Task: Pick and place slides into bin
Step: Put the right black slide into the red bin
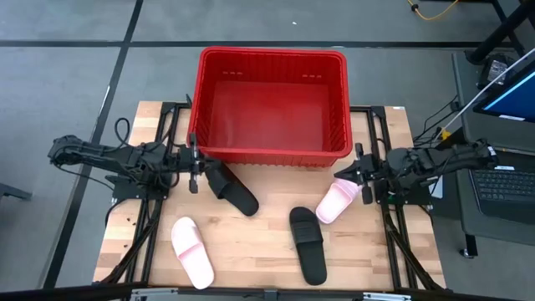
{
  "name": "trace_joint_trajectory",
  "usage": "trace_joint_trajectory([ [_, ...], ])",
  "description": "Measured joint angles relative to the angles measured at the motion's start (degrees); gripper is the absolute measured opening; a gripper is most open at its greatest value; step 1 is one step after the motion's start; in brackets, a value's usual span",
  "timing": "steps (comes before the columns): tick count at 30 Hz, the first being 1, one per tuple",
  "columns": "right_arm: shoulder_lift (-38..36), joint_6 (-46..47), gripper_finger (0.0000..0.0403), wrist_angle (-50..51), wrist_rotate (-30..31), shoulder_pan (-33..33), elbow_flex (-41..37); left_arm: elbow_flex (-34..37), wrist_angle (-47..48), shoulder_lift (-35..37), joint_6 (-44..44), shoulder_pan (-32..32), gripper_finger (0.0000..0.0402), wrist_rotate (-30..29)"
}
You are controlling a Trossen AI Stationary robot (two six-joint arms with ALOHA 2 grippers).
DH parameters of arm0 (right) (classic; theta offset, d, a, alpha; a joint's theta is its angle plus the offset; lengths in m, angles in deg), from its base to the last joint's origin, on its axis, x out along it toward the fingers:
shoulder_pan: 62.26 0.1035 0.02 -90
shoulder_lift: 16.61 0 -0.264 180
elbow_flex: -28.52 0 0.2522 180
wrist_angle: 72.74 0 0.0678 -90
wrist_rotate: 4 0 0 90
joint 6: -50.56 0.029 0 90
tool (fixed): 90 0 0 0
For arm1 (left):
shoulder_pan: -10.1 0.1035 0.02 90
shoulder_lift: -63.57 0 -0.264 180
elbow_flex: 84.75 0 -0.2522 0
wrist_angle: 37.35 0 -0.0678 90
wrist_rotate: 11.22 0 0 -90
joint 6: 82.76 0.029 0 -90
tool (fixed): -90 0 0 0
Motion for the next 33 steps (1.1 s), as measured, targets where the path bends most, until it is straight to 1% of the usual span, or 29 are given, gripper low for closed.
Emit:
trace_joint_trajectory([
  [5,4.4,3.3,0.0002,5.9,2.4,1.8,3.8,-2.9,0.3,-4.8,2.2,-1.8,0.0002,-4.6],
  [9,8.3,4.8,0.0003,9.6,3.5,2.1,6.8,-5.0,0.2,-9.5,2.6,-1.8,0.0002,-5.3],
  [13,12.0,3.2,0.0003,11.2,3.5,2.1,10.1,-6.7,0.3,-13.9,3.1,-1.8,0.0003,-5.1],
  [17,14.7,-2.1,0.0004,11.6,3.5,2.1,12.7,-7.9,0.3,-17.0,6.5,-1.8,0.0002,-3.5],
  [21,16.8,-4.2,0.0004,11.7,2.5,2.1,13.6,-8.1,0.3,-18.5,7.8,-1.8,0.0003,-0.4],
  [28,20.9,-4.3,0.0004,11.6,1.0,4.1,13.6,-8.1,0.3,-18.8,8.1,-1.8,0.0001,5.3],
  [33,25.6,-4.4,0.0003,7.6,1.0,7.5,13.6,-7.3,0.5,-19.5,12.8,-2.7,0.0001,6.9],
])
